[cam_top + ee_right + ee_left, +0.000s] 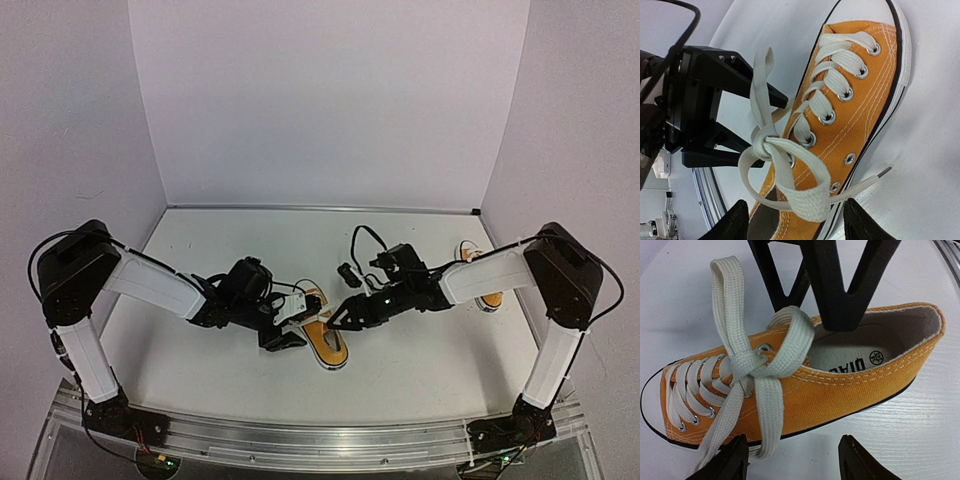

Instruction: Tie the shoes

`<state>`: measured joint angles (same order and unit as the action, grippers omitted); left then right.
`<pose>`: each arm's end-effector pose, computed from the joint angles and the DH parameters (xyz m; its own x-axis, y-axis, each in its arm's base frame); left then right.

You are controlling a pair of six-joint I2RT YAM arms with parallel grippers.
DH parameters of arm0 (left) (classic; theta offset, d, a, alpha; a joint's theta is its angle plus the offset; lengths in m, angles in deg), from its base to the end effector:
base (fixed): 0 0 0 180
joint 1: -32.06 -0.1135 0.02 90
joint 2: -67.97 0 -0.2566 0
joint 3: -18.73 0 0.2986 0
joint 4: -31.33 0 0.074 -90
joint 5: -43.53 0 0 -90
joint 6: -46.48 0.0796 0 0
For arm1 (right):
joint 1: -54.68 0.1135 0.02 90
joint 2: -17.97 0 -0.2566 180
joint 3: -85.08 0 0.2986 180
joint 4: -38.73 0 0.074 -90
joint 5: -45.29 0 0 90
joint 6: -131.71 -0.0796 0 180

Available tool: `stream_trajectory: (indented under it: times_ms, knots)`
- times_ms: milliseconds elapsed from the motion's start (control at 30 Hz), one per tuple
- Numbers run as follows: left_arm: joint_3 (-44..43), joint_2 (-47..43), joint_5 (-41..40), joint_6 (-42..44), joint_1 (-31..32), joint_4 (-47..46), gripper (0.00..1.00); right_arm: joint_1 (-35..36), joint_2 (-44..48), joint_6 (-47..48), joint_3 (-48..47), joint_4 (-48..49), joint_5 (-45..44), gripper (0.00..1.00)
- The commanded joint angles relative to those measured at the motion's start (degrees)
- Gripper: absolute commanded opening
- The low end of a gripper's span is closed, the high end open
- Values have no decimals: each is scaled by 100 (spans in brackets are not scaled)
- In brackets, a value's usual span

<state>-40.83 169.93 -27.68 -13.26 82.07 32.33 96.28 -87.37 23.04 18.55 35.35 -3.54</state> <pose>0.2388 -0.3246 0.0606 0.0599 0.6709 -0.7391 0.9789 0.1054 0.1750 0.2791 0.3179 0.0839 -0.7525 -0.3459 -0.5604 -0.6583 0.3692 0.6560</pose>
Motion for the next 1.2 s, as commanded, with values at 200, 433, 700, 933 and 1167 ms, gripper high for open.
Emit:
stream_trajectory:
  times_ms: [200,433,700,933,1167]
  knots:
    - [-307,-149,831,131,-48,511,50,-238,285,318,-207,-182,89,63]
    - [-39,-545,1163,-54,52,535,44,-247,-109,519,-383,-56,233,63]
    - [-89,-365,1131,-91,64,470,47,-238,-516,592,-533,284,1032,59]
    - [-103,-318,1153,-117,61,412,47,-107,-56,546,-315,289,1481,46]
    - [-53,-306,1243,-197,84,331,46,430,78,431,-446,191,1664,40]
